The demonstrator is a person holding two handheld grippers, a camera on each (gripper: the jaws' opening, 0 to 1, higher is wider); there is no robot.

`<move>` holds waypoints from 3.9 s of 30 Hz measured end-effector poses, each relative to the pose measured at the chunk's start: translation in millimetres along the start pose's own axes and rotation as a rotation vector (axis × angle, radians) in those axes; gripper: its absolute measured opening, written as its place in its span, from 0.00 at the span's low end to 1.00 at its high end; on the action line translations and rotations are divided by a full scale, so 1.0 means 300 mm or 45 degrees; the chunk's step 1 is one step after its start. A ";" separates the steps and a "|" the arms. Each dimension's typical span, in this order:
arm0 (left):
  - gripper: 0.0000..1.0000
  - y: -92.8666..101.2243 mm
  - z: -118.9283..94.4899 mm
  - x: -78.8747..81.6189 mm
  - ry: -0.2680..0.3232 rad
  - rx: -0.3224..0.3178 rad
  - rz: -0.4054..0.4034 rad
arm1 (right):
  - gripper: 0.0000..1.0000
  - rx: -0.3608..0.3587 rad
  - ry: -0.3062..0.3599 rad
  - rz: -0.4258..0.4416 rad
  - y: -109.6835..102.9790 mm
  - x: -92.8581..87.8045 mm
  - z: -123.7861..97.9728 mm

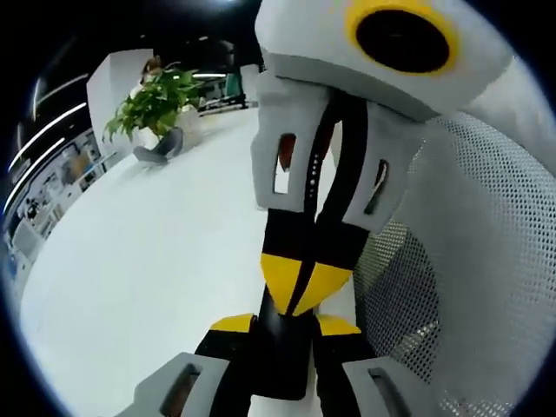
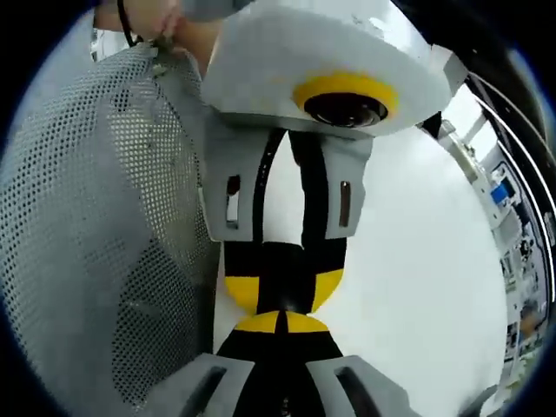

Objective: Press the specified remote control buttons in sequence, fully releasing each button before pressing the next.

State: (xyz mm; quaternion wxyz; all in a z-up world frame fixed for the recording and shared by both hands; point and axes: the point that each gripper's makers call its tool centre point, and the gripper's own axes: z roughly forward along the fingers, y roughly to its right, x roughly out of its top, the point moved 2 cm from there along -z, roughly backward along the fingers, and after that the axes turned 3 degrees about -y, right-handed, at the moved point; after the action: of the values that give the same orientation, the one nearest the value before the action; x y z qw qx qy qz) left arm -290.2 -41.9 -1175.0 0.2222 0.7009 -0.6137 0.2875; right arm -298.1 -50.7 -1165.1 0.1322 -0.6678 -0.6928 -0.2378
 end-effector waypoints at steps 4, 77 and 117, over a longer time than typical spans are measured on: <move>0.24 0.001 0.007 -0.001 -0.077 -0.008 -0.026 | 0.00 0.012 0.066 0.049 0.014 -0.037 -0.016; 0.35 -0.061 -0.207 0.034 0.106 0.310 -0.463 | 0.21 0.103 0.131 0.192 0.014 -0.112 -0.007; 1.00 -0.176 -0.678 0.140 1.059 1.210 -0.715 | 0.21 0.115 0.119 0.239 0.029 -0.110 -0.004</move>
State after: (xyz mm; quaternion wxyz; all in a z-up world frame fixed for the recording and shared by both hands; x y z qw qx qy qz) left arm -261.2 70.1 -994.8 0.1738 0.6862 -0.0803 0.7018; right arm -287.4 -79.8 -1179.4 0.2162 -0.7113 -0.6303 -0.2239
